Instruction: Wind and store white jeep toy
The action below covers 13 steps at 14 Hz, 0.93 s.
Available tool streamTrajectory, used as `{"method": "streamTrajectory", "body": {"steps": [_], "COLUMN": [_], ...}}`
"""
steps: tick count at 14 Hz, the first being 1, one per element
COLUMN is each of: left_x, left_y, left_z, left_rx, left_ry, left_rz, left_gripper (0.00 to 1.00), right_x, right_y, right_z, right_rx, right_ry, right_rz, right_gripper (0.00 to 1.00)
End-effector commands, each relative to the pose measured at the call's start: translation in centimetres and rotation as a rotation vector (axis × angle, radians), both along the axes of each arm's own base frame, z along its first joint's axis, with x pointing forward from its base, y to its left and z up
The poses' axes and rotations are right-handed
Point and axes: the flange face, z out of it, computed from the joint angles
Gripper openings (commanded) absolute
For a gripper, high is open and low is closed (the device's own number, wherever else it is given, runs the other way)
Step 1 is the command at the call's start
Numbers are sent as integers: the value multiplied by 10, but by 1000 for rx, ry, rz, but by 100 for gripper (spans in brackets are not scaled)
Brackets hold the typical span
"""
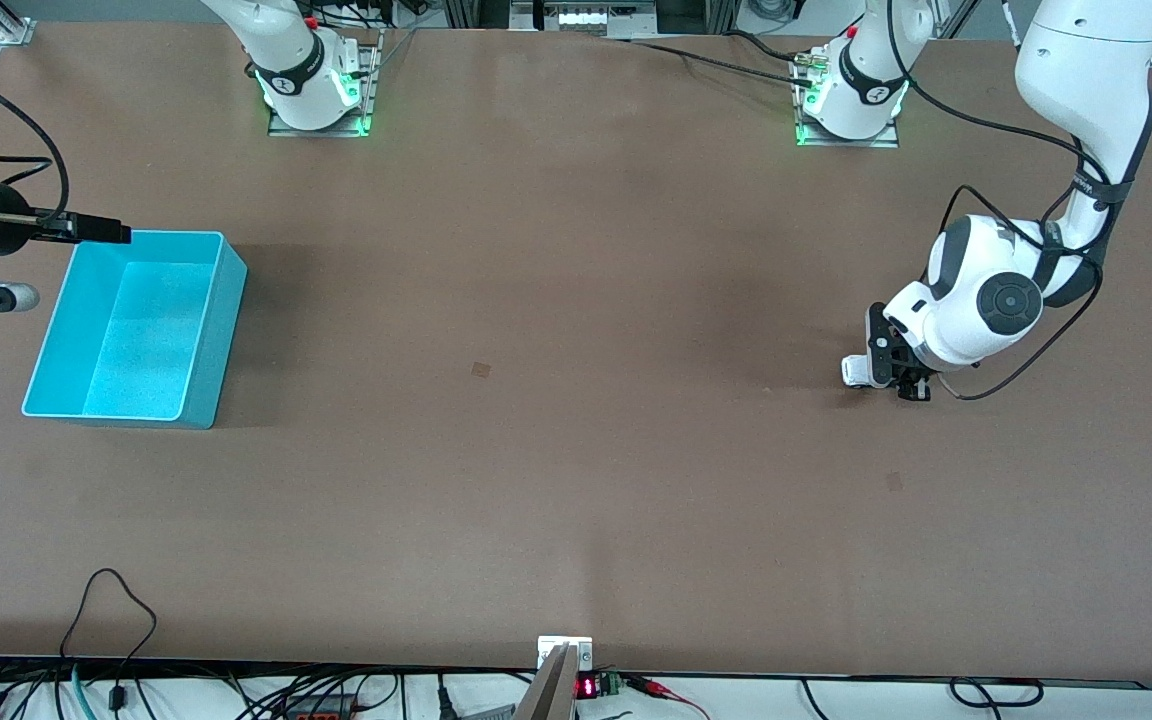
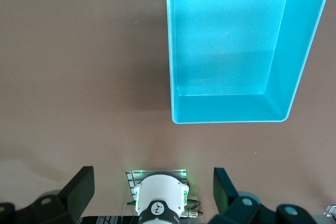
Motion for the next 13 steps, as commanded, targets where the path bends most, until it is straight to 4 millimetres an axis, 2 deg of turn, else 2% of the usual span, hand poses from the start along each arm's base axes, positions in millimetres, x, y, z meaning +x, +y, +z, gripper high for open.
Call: {"method": "streamTrajectory", "body": {"steps": [1, 4, 13], "left_x": [-5, -5, -6], "left_y": [-1, -1, 3], "left_z": [-8, -18, -27], "left_rx": [16, 8, 1], "left_ry": [21, 14, 13], "left_rz": [-22, -19, -13], "left_gripper": [20, 20, 19], "right_x": [-1, -1, -1], "right_y": [-1, -1, 1], "right_z": [3, 3, 3], "right_rx": [11, 11, 12], "right_ry": [5, 6, 8], "right_rz": [4, 4, 6], "right_gripper": [100, 100, 100]}}
